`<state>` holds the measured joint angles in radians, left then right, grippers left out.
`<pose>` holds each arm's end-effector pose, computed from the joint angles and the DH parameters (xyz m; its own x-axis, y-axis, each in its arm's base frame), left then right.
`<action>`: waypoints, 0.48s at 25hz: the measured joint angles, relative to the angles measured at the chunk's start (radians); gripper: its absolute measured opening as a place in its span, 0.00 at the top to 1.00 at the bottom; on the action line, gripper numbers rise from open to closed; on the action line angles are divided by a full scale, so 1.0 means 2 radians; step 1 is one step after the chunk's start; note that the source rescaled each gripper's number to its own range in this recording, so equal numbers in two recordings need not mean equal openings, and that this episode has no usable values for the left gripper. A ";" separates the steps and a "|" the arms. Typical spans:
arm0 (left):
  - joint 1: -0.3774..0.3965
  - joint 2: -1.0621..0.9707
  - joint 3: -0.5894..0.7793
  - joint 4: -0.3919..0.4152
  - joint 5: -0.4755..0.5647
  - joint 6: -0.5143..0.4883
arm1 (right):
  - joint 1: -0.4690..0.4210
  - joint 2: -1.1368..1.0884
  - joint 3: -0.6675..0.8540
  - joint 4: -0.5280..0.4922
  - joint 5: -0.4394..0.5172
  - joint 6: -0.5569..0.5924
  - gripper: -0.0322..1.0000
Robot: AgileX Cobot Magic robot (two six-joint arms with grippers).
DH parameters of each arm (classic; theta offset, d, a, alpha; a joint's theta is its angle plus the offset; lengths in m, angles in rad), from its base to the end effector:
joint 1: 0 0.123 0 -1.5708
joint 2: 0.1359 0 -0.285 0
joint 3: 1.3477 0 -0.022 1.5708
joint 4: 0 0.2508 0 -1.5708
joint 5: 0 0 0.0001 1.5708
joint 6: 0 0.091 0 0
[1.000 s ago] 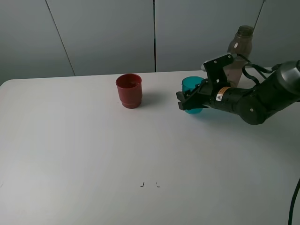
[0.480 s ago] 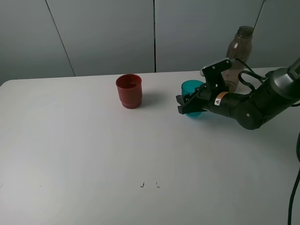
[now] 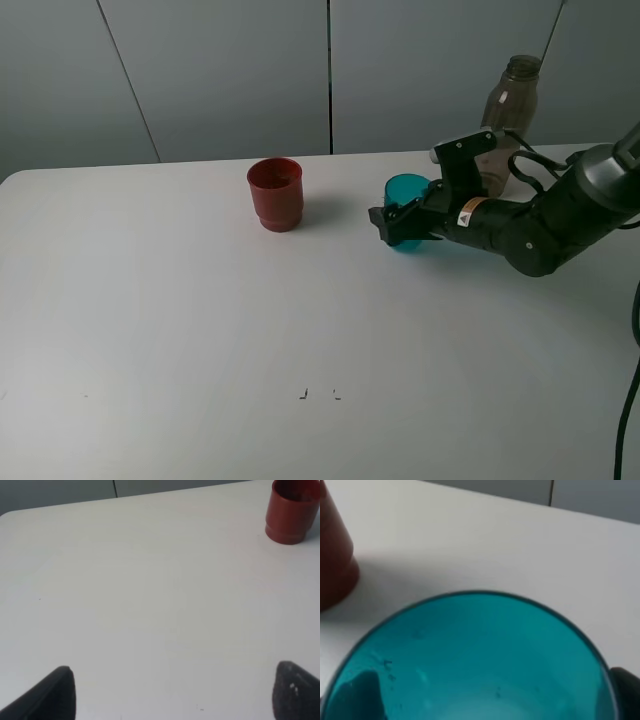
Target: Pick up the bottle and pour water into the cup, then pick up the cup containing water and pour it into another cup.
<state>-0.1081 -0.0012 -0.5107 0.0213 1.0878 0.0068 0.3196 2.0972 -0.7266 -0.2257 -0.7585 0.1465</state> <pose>-0.0072 0.0025 0.2781 -0.4651 0.0673 -0.8827 0.0991 0.9948 0.0236 0.3228 0.1216 0.0673 -0.4780 -0.1776 -0.8602 -0.4449 0.8934 0.0628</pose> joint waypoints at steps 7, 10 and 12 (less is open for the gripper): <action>0.000 0.000 0.000 0.000 0.000 0.000 | 0.000 -0.052 0.026 -0.005 0.075 0.011 0.01; 0.000 0.000 0.000 0.000 0.000 0.000 | 0.000 -0.102 0.043 -0.008 0.171 0.014 0.01; 0.000 0.000 0.000 0.000 0.000 0.000 | 0.000 -0.139 0.052 -0.008 0.256 0.014 0.01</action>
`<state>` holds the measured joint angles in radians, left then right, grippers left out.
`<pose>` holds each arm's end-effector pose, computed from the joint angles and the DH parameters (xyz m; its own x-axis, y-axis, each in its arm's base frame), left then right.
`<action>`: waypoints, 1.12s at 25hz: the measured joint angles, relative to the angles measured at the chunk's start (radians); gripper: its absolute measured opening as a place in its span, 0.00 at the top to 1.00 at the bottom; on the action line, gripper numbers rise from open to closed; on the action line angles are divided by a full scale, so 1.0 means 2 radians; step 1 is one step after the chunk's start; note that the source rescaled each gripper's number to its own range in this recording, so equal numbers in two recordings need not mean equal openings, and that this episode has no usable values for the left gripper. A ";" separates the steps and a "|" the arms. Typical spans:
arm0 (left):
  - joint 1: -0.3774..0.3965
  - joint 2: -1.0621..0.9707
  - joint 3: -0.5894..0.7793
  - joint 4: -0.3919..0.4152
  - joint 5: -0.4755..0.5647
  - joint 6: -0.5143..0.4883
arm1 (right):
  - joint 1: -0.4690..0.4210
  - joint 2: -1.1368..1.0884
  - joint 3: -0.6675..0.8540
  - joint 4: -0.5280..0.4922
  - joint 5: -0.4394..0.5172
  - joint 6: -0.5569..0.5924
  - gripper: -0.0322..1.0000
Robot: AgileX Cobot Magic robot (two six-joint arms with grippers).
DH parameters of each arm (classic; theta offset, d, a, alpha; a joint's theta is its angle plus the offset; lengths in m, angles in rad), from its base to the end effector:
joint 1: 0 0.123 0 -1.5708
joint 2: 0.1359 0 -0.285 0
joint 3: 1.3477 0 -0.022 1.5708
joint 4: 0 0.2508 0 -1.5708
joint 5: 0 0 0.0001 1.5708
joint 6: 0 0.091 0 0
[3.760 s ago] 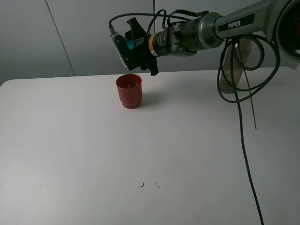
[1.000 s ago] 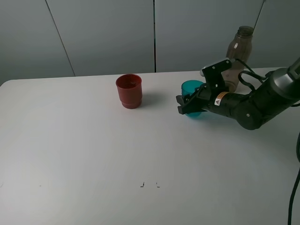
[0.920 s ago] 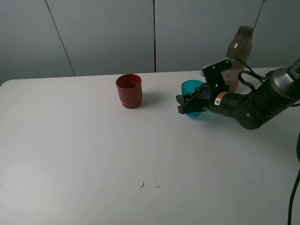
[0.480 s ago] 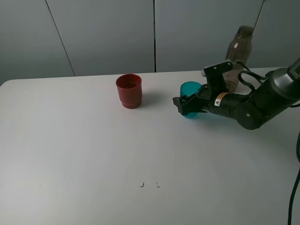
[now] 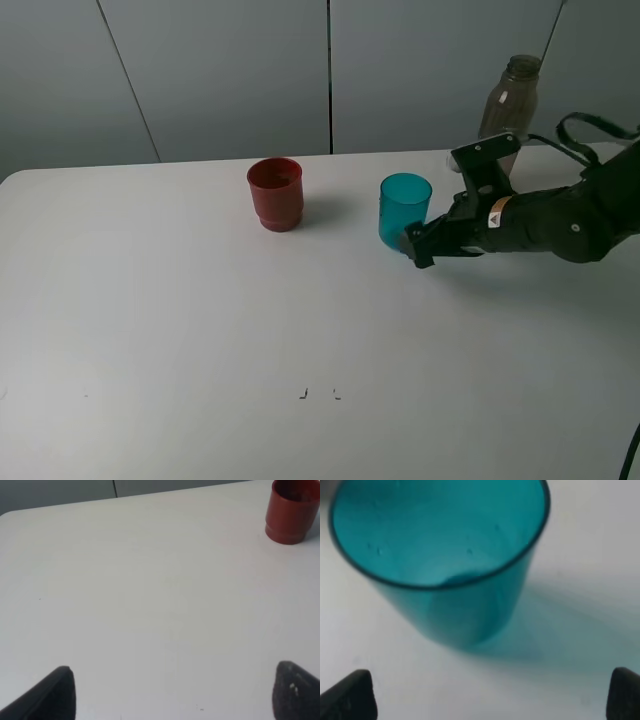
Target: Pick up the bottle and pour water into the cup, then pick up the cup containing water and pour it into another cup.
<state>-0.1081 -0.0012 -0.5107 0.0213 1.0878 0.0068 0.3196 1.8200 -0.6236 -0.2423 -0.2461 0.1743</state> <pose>-0.0072 0.0025 0.2781 -0.4651 0.0673 -0.8827 0.0991 0.9948 0.0236 0.2803 0.0983 0.1029 -0.7030 -0.2967 -0.6463 -0.3930 0.9195 0.0053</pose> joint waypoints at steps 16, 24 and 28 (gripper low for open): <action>0.000 0.000 0.000 0.000 0.000 0.000 | 0.000 -0.440 0.002 0.053 0.519 0.015 0.00; 0.000 0.000 0.000 0.000 0.000 0.000 | 0.000 -0.644 0.002 0.089 0.691 -0.022 0.00; 0.000 0.000 0.000 0.000 0.000 0.000 | 0.000 -0.724 0.002 0.089 0.722 -0.036 0.00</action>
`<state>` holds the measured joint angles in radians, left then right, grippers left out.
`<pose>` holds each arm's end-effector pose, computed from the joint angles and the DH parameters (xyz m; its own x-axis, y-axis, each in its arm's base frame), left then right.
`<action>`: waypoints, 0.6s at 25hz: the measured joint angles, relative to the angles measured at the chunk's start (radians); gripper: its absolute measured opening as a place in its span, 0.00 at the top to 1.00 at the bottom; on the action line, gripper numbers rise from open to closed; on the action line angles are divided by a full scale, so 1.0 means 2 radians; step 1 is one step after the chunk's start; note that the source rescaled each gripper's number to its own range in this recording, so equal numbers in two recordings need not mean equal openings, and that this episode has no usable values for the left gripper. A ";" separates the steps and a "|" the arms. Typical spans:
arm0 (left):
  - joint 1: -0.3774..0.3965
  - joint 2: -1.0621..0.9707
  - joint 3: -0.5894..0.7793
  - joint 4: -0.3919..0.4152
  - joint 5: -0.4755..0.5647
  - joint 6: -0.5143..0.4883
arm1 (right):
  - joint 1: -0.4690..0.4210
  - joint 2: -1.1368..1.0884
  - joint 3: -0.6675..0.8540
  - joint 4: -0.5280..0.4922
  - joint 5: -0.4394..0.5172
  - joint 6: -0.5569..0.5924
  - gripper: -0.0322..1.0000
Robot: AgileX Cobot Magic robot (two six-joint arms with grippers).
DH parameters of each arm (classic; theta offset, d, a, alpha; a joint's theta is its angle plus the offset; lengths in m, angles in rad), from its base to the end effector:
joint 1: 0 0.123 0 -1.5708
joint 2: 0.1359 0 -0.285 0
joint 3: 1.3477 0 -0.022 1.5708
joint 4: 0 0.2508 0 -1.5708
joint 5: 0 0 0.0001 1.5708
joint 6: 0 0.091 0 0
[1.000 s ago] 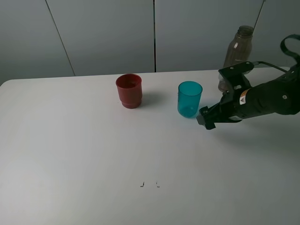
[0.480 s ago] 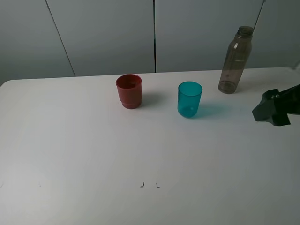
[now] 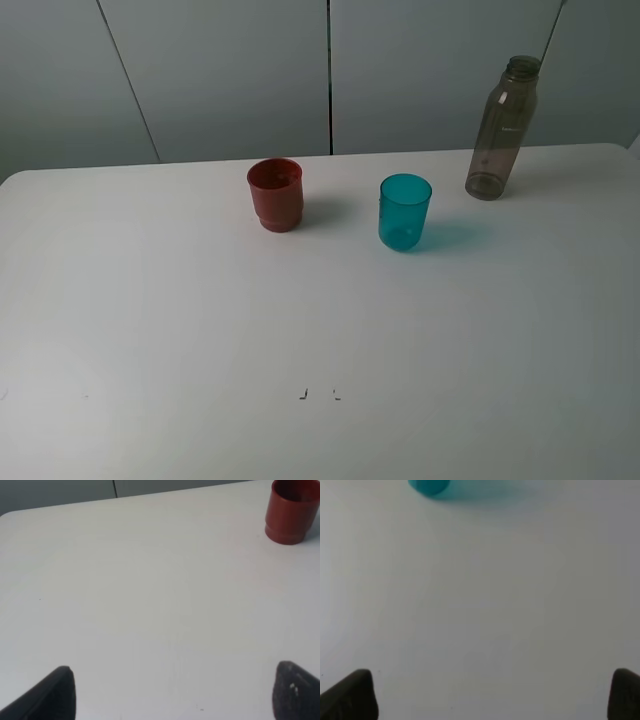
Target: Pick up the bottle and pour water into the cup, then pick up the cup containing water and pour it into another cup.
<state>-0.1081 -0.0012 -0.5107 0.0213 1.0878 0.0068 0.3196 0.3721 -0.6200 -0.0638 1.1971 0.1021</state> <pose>-0.0072 0.0025 0.2781 -0.4651 0.0673 -0.8827 0.0991 0.9948 0.0236 0.0394 0.0073 0.2959 -0.7398 -0.1621 -0.6530 -0.2194 0.9756 0.0064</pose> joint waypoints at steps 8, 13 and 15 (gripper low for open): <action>0.000 0.000 0.000 0.000 0.000 0.000 | 0.000 -0.116 0.029 0.000 0.010 -0.051 0.00; 0.000 0.000 0.000 0.000 0.000 0.000 | 0.000 -0.162 0.037 0.000 -0.022 -0.059 0.00; 0.000 0.000 0.000 0.000 0.000 0.000 | 0.000 -0.175 0.047 0.003 -0.036 -0.059 0.00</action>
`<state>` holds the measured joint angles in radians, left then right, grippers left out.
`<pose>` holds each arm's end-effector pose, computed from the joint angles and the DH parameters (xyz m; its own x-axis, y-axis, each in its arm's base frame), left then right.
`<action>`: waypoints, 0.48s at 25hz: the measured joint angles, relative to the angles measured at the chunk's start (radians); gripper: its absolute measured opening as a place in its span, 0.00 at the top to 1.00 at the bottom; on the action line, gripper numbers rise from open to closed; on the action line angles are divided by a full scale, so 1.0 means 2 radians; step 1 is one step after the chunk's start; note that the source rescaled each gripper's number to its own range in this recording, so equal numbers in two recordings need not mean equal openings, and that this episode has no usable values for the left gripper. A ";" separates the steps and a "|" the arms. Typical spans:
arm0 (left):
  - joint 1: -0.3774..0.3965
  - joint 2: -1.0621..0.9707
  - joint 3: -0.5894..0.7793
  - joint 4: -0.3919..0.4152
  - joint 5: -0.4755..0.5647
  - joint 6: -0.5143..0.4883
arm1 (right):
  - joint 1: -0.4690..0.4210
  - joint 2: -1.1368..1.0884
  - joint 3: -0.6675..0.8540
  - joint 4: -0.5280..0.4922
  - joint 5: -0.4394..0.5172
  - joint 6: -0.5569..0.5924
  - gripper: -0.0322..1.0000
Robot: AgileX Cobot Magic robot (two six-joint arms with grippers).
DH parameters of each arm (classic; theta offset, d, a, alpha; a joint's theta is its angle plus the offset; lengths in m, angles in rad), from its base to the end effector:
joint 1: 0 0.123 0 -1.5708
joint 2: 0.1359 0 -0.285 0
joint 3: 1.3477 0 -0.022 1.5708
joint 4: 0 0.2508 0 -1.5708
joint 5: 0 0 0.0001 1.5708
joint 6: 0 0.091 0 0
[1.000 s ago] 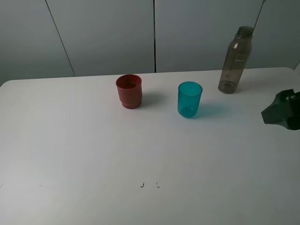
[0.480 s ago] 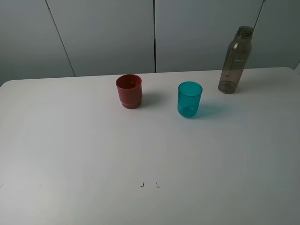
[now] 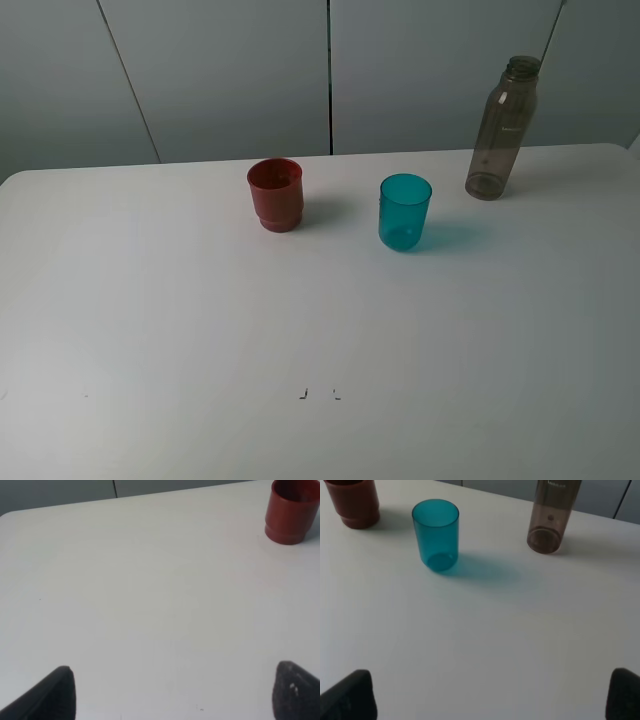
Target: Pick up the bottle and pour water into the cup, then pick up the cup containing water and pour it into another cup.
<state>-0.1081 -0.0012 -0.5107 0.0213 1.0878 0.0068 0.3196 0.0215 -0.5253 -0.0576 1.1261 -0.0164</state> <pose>-0.0072 0.0025 0.2781 -0.4651 0.0673 -0.8827 0.0991 0.9948 0.0236 -0.0055 -0.0068 0.2793 -0.4720 -0.1995 -0.8587 -0.2910 0.9547 -0.0619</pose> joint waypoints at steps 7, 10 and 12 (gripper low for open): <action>0.000 0.000 0.000 0.000 0.000 0.000 | 0.000 -0.011 0.006 0.022 -0.014 0.014 0.00; 0.000 0.000 0.000 0.000 0.000 0.000 | -0.012 -0.010 0.006 0.022 -0.015 0.019 0.00; 0.000 0.000 0.000 0.000 0.000 0.000 | -0.029 -0.010 0.006 0.022 -0.015 0.020 0.00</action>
<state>-0.1081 -0.0012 -0.5107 0.0213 1.0878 0.0068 0.2611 0.0008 -0.5127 -0.0132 1.0970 0.0245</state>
